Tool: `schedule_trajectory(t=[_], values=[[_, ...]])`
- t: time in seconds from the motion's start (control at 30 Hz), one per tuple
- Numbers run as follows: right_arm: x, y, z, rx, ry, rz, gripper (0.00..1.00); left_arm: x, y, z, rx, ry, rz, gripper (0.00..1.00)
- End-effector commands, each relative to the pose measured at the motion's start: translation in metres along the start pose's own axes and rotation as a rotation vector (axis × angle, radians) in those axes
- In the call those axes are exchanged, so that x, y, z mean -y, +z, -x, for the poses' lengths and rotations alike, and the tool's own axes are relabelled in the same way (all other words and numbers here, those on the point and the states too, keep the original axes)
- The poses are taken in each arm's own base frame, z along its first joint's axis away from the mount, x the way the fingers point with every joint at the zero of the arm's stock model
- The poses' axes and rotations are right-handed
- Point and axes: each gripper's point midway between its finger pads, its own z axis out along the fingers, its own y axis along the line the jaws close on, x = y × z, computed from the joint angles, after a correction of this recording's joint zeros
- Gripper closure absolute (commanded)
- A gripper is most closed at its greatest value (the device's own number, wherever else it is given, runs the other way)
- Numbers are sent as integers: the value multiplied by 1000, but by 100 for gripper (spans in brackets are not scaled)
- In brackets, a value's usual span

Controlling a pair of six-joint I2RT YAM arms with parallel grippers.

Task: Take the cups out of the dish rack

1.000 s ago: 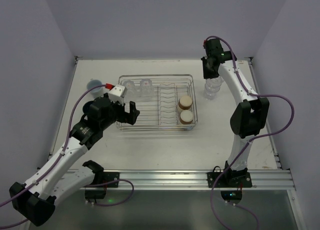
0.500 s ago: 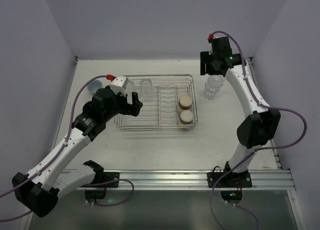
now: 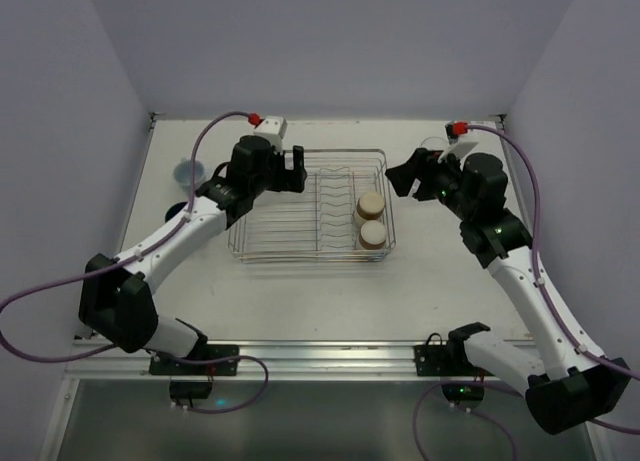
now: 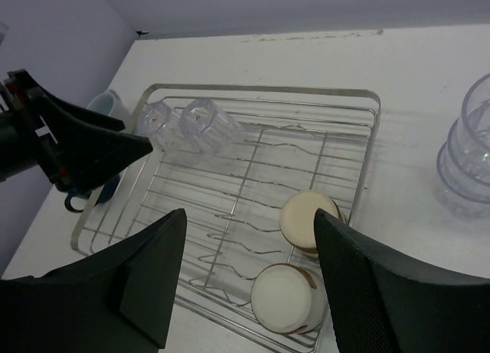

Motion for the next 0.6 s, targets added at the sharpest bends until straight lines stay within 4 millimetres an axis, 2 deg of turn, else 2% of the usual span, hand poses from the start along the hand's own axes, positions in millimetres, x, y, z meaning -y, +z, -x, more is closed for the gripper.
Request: schedule_trajectory(t=[0.0, 0.03, 0.1, 0.13, 0.17, 0.2, 0.3, 0.5, 0.57], values=[[-17, 4, 5, 56, 34, 98, 30, 5, 16, 53, 145, 32, 1, 3], [-19, 4, 3, 52, 34, 110, 30, 3, 31, 45, 119, 44, 15, 3], [-19, 3, -1, 54, 40, 117, 31, 0, 42, 51, 124, 79, 38, 3], [-20, 2, 3, 76, 42, 125, 31, -4, 57, 39, 87, 92, 61, 3], [-23, 0, 0, 75, 45, 145, 31, -4, 62, 44, 91, 109, 62, 3], [-26, -1, 0, 73, 48, 160, 31, -5, 74, 35, 66, 122, 68, 3], [-30, -3, 1, 76, 45, 175, 31, -11, 85, 36, 62, 140, 105, 3], [-30, -3, 0, 72, 41, 174, 31, -30, 107, 18, 21, 152, 204, 3], [-30, -2, 0, 70, 43, 175, 31, -31, 117, 7, -3, 151, 202, 3]])
